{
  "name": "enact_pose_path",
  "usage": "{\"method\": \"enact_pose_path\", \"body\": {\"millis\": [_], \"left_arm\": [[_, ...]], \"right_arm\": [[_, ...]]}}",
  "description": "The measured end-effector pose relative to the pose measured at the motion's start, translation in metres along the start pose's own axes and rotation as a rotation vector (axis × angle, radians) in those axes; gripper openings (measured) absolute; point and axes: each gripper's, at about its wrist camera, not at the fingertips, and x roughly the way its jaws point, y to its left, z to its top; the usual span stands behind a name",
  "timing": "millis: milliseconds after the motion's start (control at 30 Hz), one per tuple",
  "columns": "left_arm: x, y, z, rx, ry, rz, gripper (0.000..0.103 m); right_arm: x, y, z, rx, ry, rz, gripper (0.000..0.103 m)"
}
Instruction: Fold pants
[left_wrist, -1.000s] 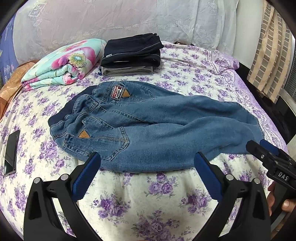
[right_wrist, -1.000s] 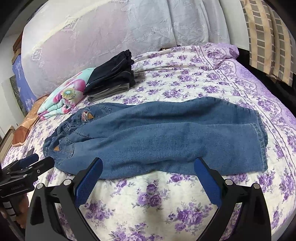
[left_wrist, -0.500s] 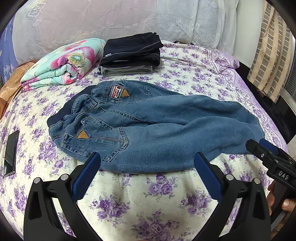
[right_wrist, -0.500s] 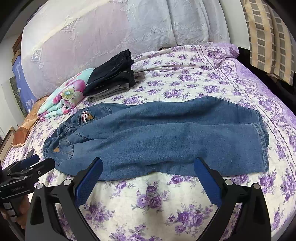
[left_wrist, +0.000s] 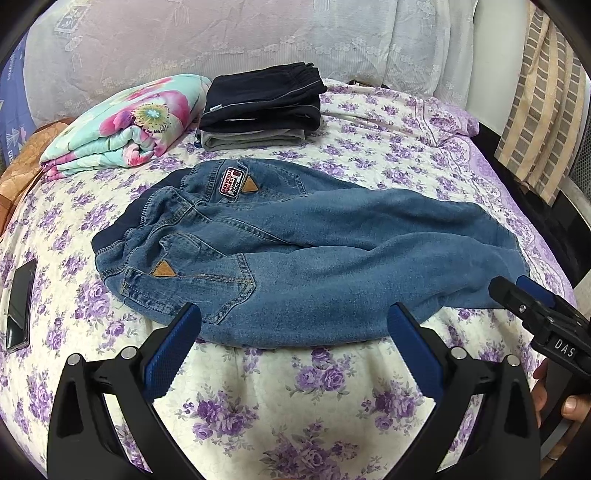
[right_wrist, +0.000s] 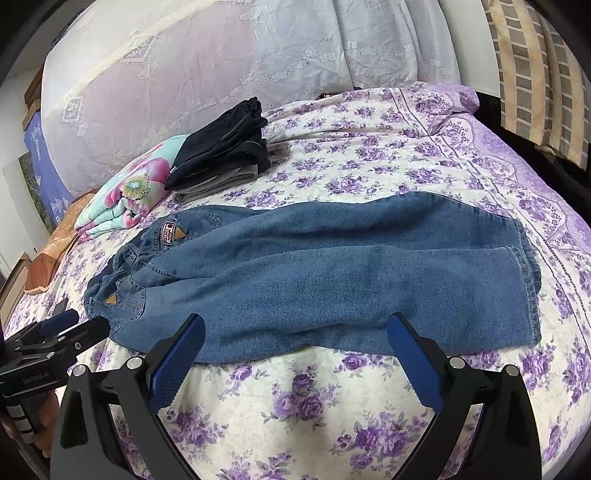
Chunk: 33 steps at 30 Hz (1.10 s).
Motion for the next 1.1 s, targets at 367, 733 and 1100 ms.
{"method": "enact_pose_path", "body": {"millis": [367, 733, 1100], "left_arm": [[0.002, -0.001, 0.001, 0.001, 0.001, -0.002, 0.098], [0.006, -0.001, 0.002, -0.001, 0.01, -0.001, 0.098], [0.013, 0.007, 0.004, 0.004, 0.027, 0.0, 0.098]], "right_arm": [[0.004, -0.003, 0.001, 0.0, 0.004, -0.002, 0.099], [0.007, -0.002, 0.002, 0.001, 0.012, -0.006, 0.099], [0.012, -0.014, 0.004, -0.001, 0.043, -0.018, 0.099]]}}
